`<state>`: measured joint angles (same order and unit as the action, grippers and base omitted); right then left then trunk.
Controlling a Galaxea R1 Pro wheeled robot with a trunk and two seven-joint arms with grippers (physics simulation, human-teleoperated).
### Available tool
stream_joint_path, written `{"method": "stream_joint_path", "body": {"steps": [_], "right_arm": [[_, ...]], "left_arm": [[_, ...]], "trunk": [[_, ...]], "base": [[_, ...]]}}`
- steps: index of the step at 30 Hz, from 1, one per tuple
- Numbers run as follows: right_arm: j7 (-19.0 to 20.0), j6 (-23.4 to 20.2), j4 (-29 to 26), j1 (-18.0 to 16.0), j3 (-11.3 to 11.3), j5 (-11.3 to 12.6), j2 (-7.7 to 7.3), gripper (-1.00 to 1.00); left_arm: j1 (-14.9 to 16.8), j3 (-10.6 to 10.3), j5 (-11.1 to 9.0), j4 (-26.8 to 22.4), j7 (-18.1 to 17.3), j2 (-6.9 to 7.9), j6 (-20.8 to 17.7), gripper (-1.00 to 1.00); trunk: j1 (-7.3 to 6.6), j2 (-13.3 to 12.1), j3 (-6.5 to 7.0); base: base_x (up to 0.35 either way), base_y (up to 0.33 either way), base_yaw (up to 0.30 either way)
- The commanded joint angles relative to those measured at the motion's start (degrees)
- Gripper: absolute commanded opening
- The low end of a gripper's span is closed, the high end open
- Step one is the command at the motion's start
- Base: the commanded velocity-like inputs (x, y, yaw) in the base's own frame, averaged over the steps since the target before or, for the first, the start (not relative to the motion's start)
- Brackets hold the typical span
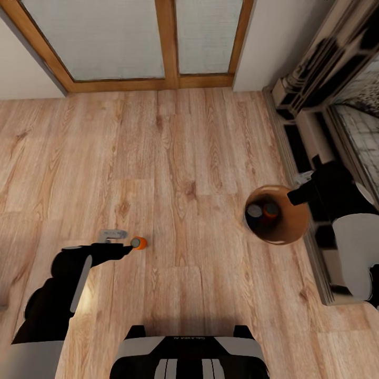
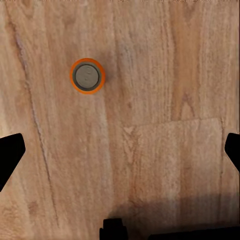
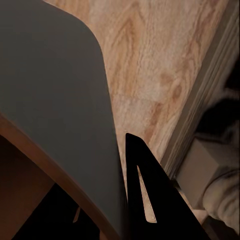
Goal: Put the three can of soda from the living room inside the tash can in the kitchen.
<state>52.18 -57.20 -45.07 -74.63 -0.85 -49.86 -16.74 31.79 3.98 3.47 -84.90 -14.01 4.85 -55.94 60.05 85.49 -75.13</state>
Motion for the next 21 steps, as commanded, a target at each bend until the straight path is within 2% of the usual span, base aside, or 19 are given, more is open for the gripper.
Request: {"method": "stream_joint_path", "body": {"steps": [1, 3, 8, 9, 15, 21], "right_arm": [[-0.33, -0.36, -0.27, 0.34, 0.33, 0.37, -0.32, -1.00], [-1.29, -0.48, -0.90, 1.03, 1.04, -0.28, -0.98, -1.00], [-3.02, -0.79, -1.18, 2.79, 2.82, -2.16, -2.65, -1.00], [-3.06, -2.80, -1.20, 4.90, 5.78, 11.18, -4.17, -1.00], [-3.12, -2.80, -1.24, 5.13, 5.93, 10.97, -4.33, -1.00], [-3.13, -2.80, -1.24, 5.17, 6.02, 10.85, -4.28, -1.00]], "left_arm": [[-0.09, -0.02, 0.13, 0.06, -0.33, -0.24, 0.33, 1.00], [-0.30, -0.09, 0.37, 0.22, -0.97, -0.88, 0.96, 1.00], [-0.39, -0.11, 0.50, 0.38, -1.68, -1.10, 1.37, 1.00], [-0.40, -0.08, 0.43, 0.40, -1.69, -1.13, 1.40, 1.00], [-0.41, -0.03, 0.37, 0.44, -1.72, -1.16, 1.45, 1.00], [-0.41, 0.05, 0.34, 0.29, -1.69, -1.18, 1.53, 1.00]], "trunk": [[0.00, 0.00, 0.01], [0.00, 0.00, 0.01], [0.00, 0.00, 0.01], [0.00, 0.00, 0.01], [0.00, 0.00, 0.01], [0.00, 0.00, 0.01]], "base": [[0.128, 0.078, 0.000], [0.210, 0.127, 0.000], [0.246, 0.150, 0.000], [0.262, 0.159, 0.000], [0.264, 0.164, 0.000], [0.076, 0.040, 0.000]]}}
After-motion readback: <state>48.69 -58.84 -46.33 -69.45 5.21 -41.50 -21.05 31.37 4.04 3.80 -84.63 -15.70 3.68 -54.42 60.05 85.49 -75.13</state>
